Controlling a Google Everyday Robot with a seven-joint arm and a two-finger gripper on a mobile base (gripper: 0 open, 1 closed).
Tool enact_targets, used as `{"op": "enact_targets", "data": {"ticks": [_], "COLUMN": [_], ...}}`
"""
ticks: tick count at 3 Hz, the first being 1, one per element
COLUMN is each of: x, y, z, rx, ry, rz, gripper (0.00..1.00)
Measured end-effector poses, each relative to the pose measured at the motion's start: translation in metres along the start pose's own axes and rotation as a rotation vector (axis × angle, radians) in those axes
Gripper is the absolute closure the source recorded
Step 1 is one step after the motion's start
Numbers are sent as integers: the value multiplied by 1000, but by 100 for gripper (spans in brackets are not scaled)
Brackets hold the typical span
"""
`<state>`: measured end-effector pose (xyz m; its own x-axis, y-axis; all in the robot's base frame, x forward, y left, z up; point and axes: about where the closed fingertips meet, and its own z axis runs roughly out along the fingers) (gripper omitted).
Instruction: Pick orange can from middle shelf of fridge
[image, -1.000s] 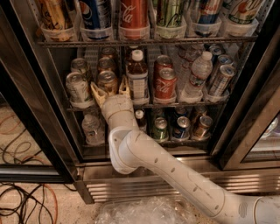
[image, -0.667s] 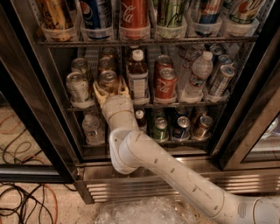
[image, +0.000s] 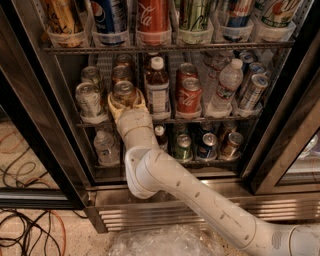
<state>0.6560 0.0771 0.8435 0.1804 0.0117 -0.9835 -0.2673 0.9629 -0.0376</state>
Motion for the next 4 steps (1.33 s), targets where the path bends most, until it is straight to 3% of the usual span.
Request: {"op": "enact_targets", "data": {"ticks": [2, 4], "x": [-5, -32], "y": [2, 12], "z": [0, -9], "rx": [-11, -58], "ry": [-5, -54], "rz": [10, 19], "gripper": [100, 100]}}
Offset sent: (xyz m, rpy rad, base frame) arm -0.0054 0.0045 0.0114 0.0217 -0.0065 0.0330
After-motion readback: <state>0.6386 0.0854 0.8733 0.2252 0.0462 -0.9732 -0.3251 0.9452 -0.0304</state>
